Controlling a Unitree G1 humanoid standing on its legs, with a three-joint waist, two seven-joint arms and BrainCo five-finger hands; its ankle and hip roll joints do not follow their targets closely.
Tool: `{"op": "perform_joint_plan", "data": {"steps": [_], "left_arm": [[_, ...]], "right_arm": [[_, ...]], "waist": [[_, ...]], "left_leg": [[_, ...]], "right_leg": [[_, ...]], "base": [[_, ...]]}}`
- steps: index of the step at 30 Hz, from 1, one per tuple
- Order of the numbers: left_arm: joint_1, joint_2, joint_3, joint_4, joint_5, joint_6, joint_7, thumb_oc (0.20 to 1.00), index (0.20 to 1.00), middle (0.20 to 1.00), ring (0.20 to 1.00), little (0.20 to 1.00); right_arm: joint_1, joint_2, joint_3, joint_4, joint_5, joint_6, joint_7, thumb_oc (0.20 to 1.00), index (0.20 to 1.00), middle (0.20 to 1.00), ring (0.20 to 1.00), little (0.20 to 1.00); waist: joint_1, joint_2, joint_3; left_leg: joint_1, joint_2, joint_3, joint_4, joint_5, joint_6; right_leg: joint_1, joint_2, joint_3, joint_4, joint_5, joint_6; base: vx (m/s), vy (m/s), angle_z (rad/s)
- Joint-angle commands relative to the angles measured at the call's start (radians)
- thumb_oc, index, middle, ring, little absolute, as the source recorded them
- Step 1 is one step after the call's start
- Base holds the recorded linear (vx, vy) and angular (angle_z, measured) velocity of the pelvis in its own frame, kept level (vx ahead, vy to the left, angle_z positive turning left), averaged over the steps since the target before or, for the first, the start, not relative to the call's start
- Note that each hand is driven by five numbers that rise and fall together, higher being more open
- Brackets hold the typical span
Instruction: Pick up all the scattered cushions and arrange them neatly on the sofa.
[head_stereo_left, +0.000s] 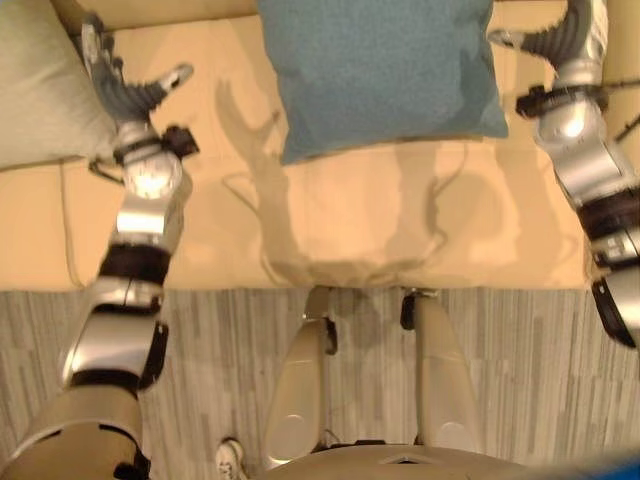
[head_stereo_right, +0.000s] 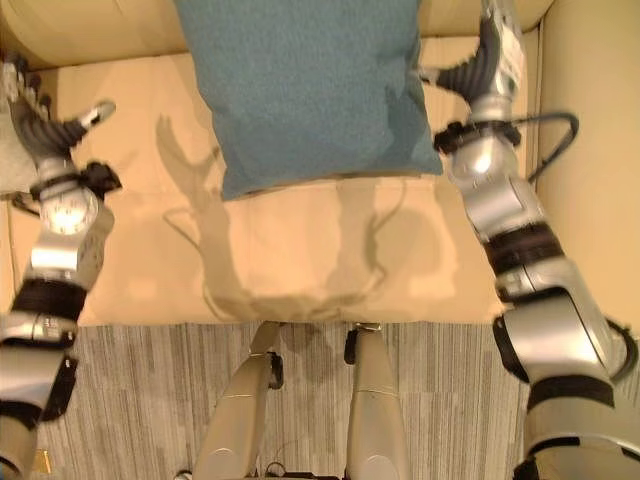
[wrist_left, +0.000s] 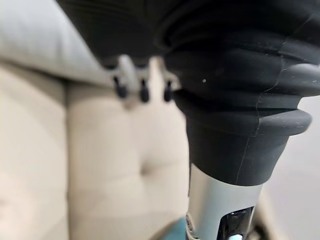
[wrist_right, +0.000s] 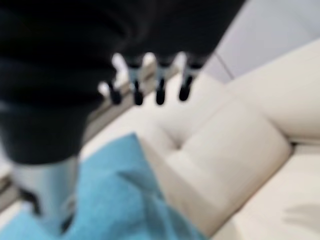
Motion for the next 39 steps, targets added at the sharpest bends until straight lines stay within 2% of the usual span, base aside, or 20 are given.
{"op": "perform_joint_plan", "data": {"steps": [1,3,4,8,10,16,18,20,23,25,27,28,29,30,31,33,34,36,37,39], "left_arm": [[0.078,-0.013,0.053,-0.061,0.108,-0.037,-0.061,1.000,1.000,1.000,1.000,1.000],[0.277,-0.074,0.076,-0.082,0.155,-0.017,-0.128,1.000,1.000,1.000,1.000,1.000],[0.280,-0.074,0.076,-0.085,0.155,-0.017,-0.128,1.000,1.000,1.000,1.000,1.000],[0.468,-0.139,0.054,-0.015,0.210,0.021,-0.223,1.000,1.000,1.000,1.000,1.000],[0.560,-0.199,0.051,0.052,0.184,0.038,-0.279,1.000,1.000,1.000,1.000,1.000],[0.652,-0.264,0.005,0.331,0.297,0.102,-0.366,1.000,1.000,1.000,1.000,1.000],[0.666,-0.307,-0.023,0.519,0.399,0.129,-0.403,1.000,1.000,1.000,1.000,1.000],[0.684,-0.339,-0.003,0.639,0.431,0.150,-0.419,1.000,1.000,1.000,1.000,1.000],[0.713,-0.359,0.009,0.699,0.463,0.171,-0.435,1.000,1.000,1.000,1.000,1.000],[0.707,-0.357,0.001,0.713,0.477,0.177,-0.438,1.000,1.000,1.000,1.000,1.000],[0.689,-0.357,-0.008,0.718,0.482,0.180,-0.439,1.000,1.000,1.000,1.000,1.000],[0.683,-0.358,-0.007,0.719,0.482,0.181,-0.436,1.000,1.000,1.000,1.000,1.000],[0.674,-0.366,-0.007,0.726,0.478,0.174,-0.438,1.000,1.000,1.000,1.000,1.000],[0.674,-0.366,-0.007,0.726,0.478,0.174,-0.438,1.000,1.000,1.000,1.000,1.000],[0.670,-0.381,-0.013,0.730,0.475,0.178,-0.449,1.000,1.000,1.000,1.000,1.000],[0.673,-0.388,-0.015,0.733,0.475,0.178,-0.451,1.000,1.000,1.000,1.000,1.000],[0.663,-0.399,-0.027,0.728,0.464,0.181,-0.456,1.000,1.000,1.000,1.000,1.000],[0.658,-0.400,-0.033,0.722,0.460,0.182,-0.457,1.000,1.000,1.000,1.000,1.000],[0.660,-0.404,-0.036,0.713,0.458,0.181,-0.458,1.000,1.000,1.000,1.000,1.000],[0.649,-0.407,-0.049,0.700,0.454,0.179,-0.461,1.000,1.000,1.000,1.000,1.000]], "right_arm": [[0.149,-0.032,-0.084,-0.096,-0.071,-0.052,0.041,1.000,1.000,1.000,1.000,1.000],[0.372,0.004,-0.149,-0.144,-0.088,-0.075,0.100,1.000,1.000,1.000,1.000,1.000],[0.377,0.004,-0.152,-0.147,-0.089,-0.074,0.101,1.000,1.000,1.000,1.000,1.000],[0.613,0.061,-0.172,-0.167,-0.083,-0.102,0.192,1.000,1.000,1.000,1.000,1.000],[0.707,0.080,-0.164,-0.147,-0.103,-0.106,0.236,1.000,1.000,1.000,1.000,1.000],[0.835,0.159,-0.112,0.095,-0.103,-0.101,0.303,1.000,1.000,1.000,1.000,1.000],[0.859,0.196,-0.058,0.258,-0.139,-0.088,0.332,1.000,1.000,1.000,1.000,1.000],[0.888,0.241,-0.033,0.380,-0.154,-0.082,0.355,1.000,1.000,1.000,1.000,1.000],[0.933,0.294,-0.020,0.495,-0.160,-0.069,0.374,1.000,1.000,1.000,1.000,1.000],[0.960,0.309,-0.023,0.521,-0.151,-0.068,0.374,1.000,1.000,1.000,1.000,1.000],[0.977,0.322,-0.026,0.534,-0.139,-0.064,0.375,1.000,1.000,1.000,1.000,1.000],[0.978,0.326,-0.022,0.542,-0.135,-0.064,0.376,1.000,1.000,1.000,1.000,1.000],[0.971,0.331,-0.005,0.582,-0.142,-0.060,0.386,1.000,1.000,1.000,1.000,1.000],[0.970,0.331,-0.004,0.583,-0.142,-0.060,0.385,1.000,1.000,1.000,1.000,1.000],[0.968,0.338,-0.001,0.604,-0.152,-0.048,0.394,1.000,1.000,1.000,1.000,1.000],[0.971,0.341,0.003,0.619,-0.165,-0.043,0.397,1.000,1.000,1.000,1.000,1.000],[0.979,0.352,-0.009,0.641,-0.164,-0.027,0.405,1.000,1.000,1.000,1.000,1.000],[0.976,0.356,-0.009,0.647,-0.165,-0.022,0.411,1.000,1.000,1.000,1.000,1.000],[0.976,0.358,-0.013,0.651,-0.159,-0.018,0.412,1.000,1.000,1.000,1.000,1.000],[0.973,0.365,-0.018,0.658,-0.162,-0.012,0.405,1.000,1.000,1.000,1.000,1.000]], "waist": [[-0.025,-0.017,-0.028],[-0.031,-0.019,-0.058],[-0.030,-0.020,-0.061],[-0.043,-0.021,-0.108],[-0.047,-0.020,-0.132],[-0.060,-0.024,-0.206],[-0.058,-0.034,-0.241],[-0.055,-0.047,-0.274],[-0.045,-0.063,-0.301],[-0.043,-0.071,-0.294],[-0.043,-0.086,-0.287],[-0.043,-0.093,-0.284],[-0.038,-0.114,-0.281],[-0.038,-0.113,-0.280],[-0.060,-0.124,-0.296],[-0.067,-0.117,-0.305],[-0.086,-0.098,-0.310],[-0.094,-0.087,-0.307],[-0.110,-0.080,-0.305],[-0.112,-0.082,-0.299]], "left_leg": [[0.129,0.018,-0.013,0.016,-0.092,-0.049],[0.207,0.018,-0.007,0.008,-0.108,-0.048],[0.205,0.018,-0.007,0.007,-0.103,-0.048],[0.296,0.019,0.000,-0.005,-0.118,-0.047],[0.334,0.021,0.000,-0.006,-0.125,-0.046],[0.433,0.033,0.006,-0.010,-0.138,-0.042],[0.488,0.042,0.007,-0.009,-0.154,-0.038],[0.530,0.053,0.010,0.001,-0.167,-0.037],[0.566,0.081,0.003,0.014,-0.164,-0.050],[0.548,0.101,-0.010,0.030,-0.125,-0.076],[0.519,0.105,-0.013,0.057,-0.113,-0.085],[0.511,0.096,-0.018,0.082,-0.124,-0.080],[0.506,0.052,-0.062,0.193,-0.195,-0.067],[0.504,0.053,-0.063,0.198,-0.198,-0.067],[0.543,0.031,-0.044,0.291,-0.248,-0.048],[0.573,0.029,-0.053,0.308,-0.262,-0.046],[0.638,0.012,-0.108,0.318,-0.259,-0.049],[0.665,0.000,-0.107,0.272,-0.272,-0.045],[0.686,0.001,-0.071,0.220,-0.302,-0.032],[0.693,-0.018,-0.050,0.156,-0.334,-0.017]], "right_leg": [[0.206,-0.020,-0.003,-0.185,0.071,0.085],[0.293,-0.025,-0.017,-0.197,0.061,0.089],[0.293,-0.025,-0.017,-0.202,0.067,0.088],[0.405,-0.021,-0.034,-0.244,0.067,0.093],[0.451,-0.019,-0.044,-0.265,0.066,0.096],[0.563,-0.012,-0.056,-0.307,0.056,0.096],[0.615,-0.001,-0.055,-0.312,0.040,0.093],[0.665,0.017,-0.048,-0.325,0.028,0.086],[0.735,0.043,-0.054,-0.349,0.004,0.071],[0.770,0.069,-0.067,-0.388,-0.001,0.054],[0.779,0.074,-0.087,-0.417,0.007,0.050],[0.779,0.074,-0.089,-0.424,0.016,0.048],[0.759,0.061,-0.084,-0.425,0.039,0.046],[0.759,0.061,-0.084,-0.424,0.039,0.047],[0.726,0.052,-0.071,-0.426,0.070,0.048],[0.714,0.056,-0.067,-0.424,0.080,0.049],[0.672,0.052,-0.060,-0.411,0.109,0.057],[0.648,0.052,-0.059,-0.400,0.118,0.067],[0.635,0.049,-0.055,-0.396,0.128,0.076],[0.609,0.032,-0.049,-0.396,0.157,0.092]], "base": [[0.04,0.025,0.04],[0.08,0.034,0.03],[0.12,0.047,-0.02],[0.06,0.039,0.02],[0.06,0.031,-0.05],[0.02,0.001,0.01],[0.05,-0.044,-0.05],[0.06,-0.095,-0.08],[0.02,-0.183,-0.05],[-0.12,-0.187,0.09],[-0.17,-0.141,0.24],[-0.24,-0.119,0.82],[-0.20,-0.088,0.70],[-0.32,-0.018,0.60],[-0.18,0.035,0.02],[-0.20,0.121,0.00],[-0.19,0.176,0.01],[-0.17,0.172,0.07],[-0.19,0.192,0.12],[-0.20,0.195,0.01]]}}
